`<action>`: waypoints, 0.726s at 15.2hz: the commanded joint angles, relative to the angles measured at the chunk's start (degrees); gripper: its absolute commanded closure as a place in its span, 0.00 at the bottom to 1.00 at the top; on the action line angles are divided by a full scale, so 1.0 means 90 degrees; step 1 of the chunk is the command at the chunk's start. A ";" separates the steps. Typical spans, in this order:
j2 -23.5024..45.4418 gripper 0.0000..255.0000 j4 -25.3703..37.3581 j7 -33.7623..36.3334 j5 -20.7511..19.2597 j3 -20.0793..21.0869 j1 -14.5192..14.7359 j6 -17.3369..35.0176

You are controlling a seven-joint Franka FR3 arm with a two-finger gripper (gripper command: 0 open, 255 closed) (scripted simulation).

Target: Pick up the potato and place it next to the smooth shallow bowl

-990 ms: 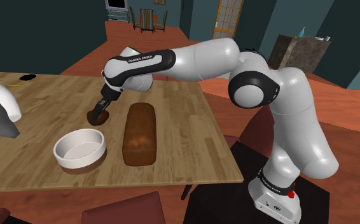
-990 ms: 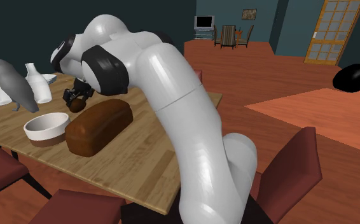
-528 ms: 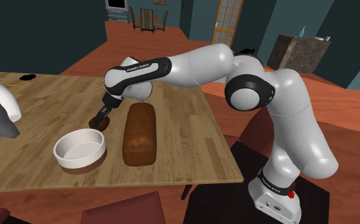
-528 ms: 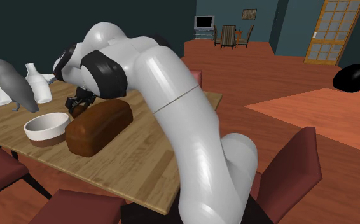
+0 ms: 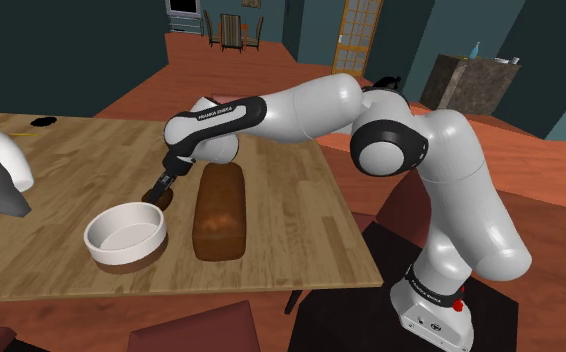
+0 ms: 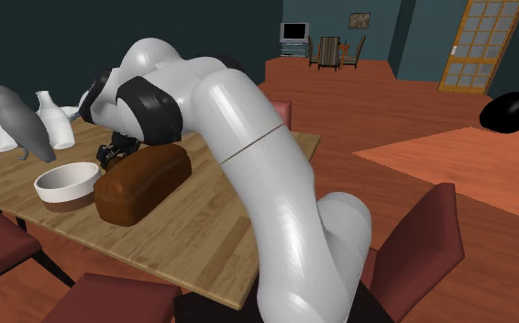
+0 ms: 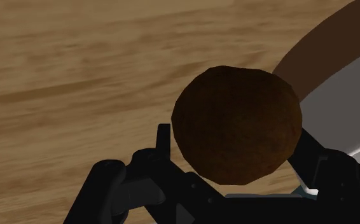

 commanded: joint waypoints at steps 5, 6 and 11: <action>-0.0006 0.00 -0.0023 -0.0002 -0.0001 -0.0001 0.0004 0.0003; -0.0009 0.00 -0.0028 -0.0003 0.0000 -0.0001 0.0005 0.0005; -0.0413 0.00 -0.0352 -0.0015 -0.0079 -0.0092 0.0021 -0.0106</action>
